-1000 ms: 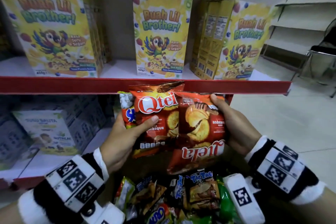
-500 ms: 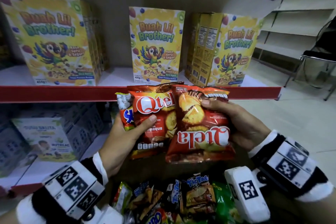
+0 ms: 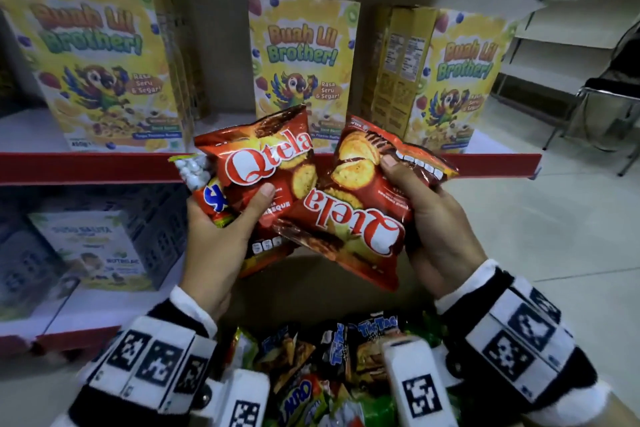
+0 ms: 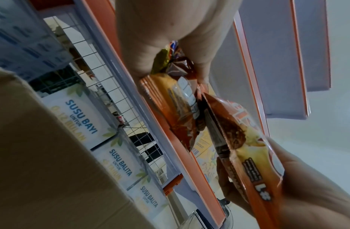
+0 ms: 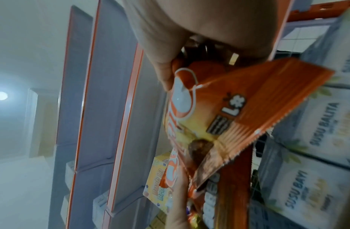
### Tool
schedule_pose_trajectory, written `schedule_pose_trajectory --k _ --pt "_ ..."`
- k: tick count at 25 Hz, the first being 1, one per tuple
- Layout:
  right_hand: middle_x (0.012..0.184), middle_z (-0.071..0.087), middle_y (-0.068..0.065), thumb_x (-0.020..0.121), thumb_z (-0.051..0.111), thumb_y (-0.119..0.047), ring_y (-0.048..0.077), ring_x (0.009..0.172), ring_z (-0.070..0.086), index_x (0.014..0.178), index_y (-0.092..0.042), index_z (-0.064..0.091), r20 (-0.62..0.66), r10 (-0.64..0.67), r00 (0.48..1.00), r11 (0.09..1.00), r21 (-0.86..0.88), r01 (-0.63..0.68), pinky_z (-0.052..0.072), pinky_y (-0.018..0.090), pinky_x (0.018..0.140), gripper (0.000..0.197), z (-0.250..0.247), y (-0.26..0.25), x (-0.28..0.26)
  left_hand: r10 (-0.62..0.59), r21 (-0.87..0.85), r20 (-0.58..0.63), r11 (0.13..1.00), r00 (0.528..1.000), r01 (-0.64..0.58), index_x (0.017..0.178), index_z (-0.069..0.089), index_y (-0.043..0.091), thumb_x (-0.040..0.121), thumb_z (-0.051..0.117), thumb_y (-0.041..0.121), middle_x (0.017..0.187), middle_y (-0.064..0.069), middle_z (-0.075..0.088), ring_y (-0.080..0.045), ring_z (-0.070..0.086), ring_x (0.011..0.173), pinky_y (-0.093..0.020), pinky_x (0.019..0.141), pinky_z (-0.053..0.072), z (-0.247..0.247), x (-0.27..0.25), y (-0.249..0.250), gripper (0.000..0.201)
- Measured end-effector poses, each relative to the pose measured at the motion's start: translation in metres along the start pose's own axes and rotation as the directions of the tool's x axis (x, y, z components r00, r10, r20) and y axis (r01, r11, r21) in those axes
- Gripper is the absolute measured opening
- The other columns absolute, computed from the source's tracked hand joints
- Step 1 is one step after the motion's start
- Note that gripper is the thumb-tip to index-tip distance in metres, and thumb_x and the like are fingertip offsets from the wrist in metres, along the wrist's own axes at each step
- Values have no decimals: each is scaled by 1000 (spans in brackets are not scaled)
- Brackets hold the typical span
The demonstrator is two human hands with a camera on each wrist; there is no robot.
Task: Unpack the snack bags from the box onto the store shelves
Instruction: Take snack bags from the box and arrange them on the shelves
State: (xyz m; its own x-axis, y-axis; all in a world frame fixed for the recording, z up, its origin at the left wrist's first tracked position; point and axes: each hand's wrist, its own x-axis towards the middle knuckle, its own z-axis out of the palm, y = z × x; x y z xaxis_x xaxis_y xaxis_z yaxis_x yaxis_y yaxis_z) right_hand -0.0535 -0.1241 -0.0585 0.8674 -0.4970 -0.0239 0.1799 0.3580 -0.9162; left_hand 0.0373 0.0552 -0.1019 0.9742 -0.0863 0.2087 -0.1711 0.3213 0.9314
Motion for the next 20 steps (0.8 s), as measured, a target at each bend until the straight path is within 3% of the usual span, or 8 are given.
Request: schedule_pose_trajectory --k 3,7,10,12,14,17,19,20 --pt "104 73 12 69 77 -34 31 92 71 124 -16 57 -96 19 995 992 123 -7 57 50 78 62 -3 35 -13 2 64 -8 998 1000 -1 133 45 26 57 80 46 123 7 65 -13 64 110 -43 97 49 -12 -4 -14 86" --pt "108 72 7 65 74 -46 31 92 71 127 -24 53 -96 25 995 999 43 -21 55 56 78 69 -9 52 -17 1 108 16 994 1000 -2 133 44 28 57 80 50 122 10 65 -7 64 108 -39 92 53 -12 0 -26 87" --pt "115 70 1 69 69 -53 28 93 71 134 -37 41 -112 -5 994 1000 17 7 55 55 78 72 -9 56 -6 -13 120 9 993 1000 12 132 45 31 58 81 51 120 13 66 -7 64 108 -40 93 52 -7 4 -41 84" --pt "118 68 0 73 63 -55 27 92 72 136 -45 34 -114 40 993 999 -23 -42 56 54 78 70 -14 60 2 -13 146 14 989 1000 11 131 46 32 59 81 51 118 15 66 -5 64 107 -40 93 52 -5 8 -49 82" --pt "115 70 4 74 66 -48 30 90 72 137 -38 38 -54 149 987 988 -24 -150 57 51 74 70 -21 59 6 0 197 16 980 1000 -3 131 46 33 58 81 55 118 17 66 -3 64 108 -40 94 51 -7 11 -53 83" --pt "109 70 17 61 81 -18 35 93 70 123 -12 59 205 298 933 955 -47 -294 58 43 71 66 -37 44 6 -8 230 46 973 999 -3 131 45 35 58 79 59 120 19 65 -1 63 109 -37 94 52 -9 11 -51 84" --pt "108 69 22 50 88 -6 38 95 69 110 -6 66 328 307 893 951 -135 -278 58 41 72 64 -48 35 7 0 227 80 974 997 -18 132 45 33 62 78 54 122 18 64 -2 62 111 -34 94 52 -11 11 -48 80" --pt "106 70 23 46 89 -4 39 92 69 106 -5 68 321 292 901 953 -180 -245 58 42 71 63 -55 30 9 -11 218 93 976 996 -10 132 45 33 64 79 51 122 17 64 -3 62 111 -35 94 52 -12 12 -47 78"
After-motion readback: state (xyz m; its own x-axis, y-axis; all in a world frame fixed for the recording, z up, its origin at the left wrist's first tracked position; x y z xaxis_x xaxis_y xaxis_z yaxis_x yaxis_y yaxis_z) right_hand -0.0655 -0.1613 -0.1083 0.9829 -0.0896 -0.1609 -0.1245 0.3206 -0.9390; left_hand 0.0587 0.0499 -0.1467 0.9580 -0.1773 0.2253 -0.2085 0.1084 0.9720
